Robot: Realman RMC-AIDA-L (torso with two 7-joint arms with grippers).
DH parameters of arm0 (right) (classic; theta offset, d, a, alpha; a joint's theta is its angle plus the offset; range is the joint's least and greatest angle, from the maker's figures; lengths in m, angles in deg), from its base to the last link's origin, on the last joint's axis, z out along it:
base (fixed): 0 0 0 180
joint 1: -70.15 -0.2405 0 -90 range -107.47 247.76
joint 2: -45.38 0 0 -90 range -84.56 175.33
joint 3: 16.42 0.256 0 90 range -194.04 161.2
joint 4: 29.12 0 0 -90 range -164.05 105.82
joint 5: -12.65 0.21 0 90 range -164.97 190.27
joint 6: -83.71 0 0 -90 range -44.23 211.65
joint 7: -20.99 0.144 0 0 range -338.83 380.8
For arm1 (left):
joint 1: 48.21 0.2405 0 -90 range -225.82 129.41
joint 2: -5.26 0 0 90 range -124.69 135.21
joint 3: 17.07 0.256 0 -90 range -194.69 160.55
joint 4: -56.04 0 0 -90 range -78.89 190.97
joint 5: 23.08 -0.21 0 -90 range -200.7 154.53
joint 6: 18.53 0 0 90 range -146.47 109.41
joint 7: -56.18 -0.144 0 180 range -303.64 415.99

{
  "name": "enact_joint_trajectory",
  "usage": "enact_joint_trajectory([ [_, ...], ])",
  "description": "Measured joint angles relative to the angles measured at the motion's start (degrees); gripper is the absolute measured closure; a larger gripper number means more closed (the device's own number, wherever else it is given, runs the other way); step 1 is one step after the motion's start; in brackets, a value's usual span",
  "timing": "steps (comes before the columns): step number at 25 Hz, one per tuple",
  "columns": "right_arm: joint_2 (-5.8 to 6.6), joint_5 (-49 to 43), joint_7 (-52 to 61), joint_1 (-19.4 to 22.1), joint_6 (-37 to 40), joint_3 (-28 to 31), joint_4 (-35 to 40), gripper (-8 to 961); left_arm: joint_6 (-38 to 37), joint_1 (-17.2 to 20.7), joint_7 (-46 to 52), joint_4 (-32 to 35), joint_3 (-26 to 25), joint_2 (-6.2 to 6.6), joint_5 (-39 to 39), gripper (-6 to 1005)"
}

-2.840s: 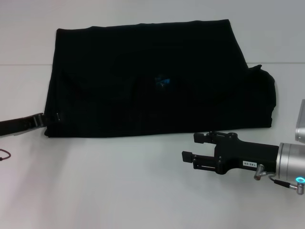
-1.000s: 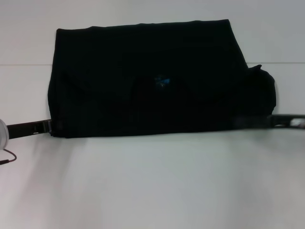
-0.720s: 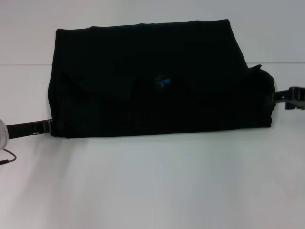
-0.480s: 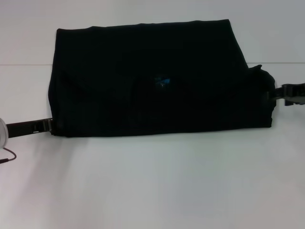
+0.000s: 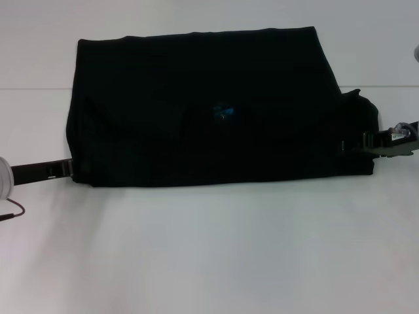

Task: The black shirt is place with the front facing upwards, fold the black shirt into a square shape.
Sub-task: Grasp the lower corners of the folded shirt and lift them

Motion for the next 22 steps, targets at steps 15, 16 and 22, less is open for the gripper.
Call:
enact_joint_trajectory([
  [15, -1.18, 0.1, 0.0, -0.5, -3.5, -0.7, -1.8, 236, 0.4, -0.5, -0.1, 0.0, 0.0, -0.10, -0.1, 942],
  [16, -1.25, 0.1, -0.1, -0.5, -3.5, -0.8, -1.7, 238, 0.5, -0.5, -0.1, 0.0, 0.0, -0.08, -0.1, 942],
  [22, -1.51, -0.1, -0.6, -0.5, -3.4, -1.4, -1.4, 380, 0.5, -0.5, -0.5, 0.0, 0.0, -0.09, -0.1, 942],
])
